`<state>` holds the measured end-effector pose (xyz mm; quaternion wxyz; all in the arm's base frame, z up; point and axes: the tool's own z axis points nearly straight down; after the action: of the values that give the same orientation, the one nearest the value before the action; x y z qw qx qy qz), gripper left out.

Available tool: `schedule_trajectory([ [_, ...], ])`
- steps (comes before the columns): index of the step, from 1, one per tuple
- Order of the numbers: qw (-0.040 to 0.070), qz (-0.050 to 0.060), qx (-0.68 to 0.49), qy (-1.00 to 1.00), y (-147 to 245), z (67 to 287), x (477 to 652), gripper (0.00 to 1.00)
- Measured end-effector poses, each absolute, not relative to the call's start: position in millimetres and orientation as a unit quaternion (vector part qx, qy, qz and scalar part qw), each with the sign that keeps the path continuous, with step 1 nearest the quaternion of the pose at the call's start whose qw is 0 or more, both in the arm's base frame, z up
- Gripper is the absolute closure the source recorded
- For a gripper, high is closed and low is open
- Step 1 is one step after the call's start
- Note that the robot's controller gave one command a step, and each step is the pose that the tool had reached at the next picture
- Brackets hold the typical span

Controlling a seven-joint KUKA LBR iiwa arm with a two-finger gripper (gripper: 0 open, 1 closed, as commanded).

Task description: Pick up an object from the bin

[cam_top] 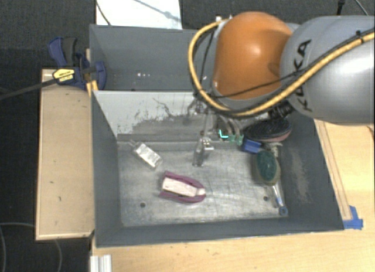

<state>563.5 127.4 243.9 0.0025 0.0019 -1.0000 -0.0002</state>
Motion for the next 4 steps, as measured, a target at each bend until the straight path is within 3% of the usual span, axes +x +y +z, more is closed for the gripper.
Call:
schedule_trajectory([
  [1,-0.003,-0.001,0.014,-1.000,128.3,70.2,522.9,0.00],
  [2,0.000,-0.001,-0.019,-1.000,141.5,101.5,499.7,0.00],
  [3,0.001,0.000,-0.075,-0.997,126.5,113.1,490.5,0.00],
  [4,-0.001,-0.001,-0.162,-0.987,124.5,71.3,496.2,0.00],
])
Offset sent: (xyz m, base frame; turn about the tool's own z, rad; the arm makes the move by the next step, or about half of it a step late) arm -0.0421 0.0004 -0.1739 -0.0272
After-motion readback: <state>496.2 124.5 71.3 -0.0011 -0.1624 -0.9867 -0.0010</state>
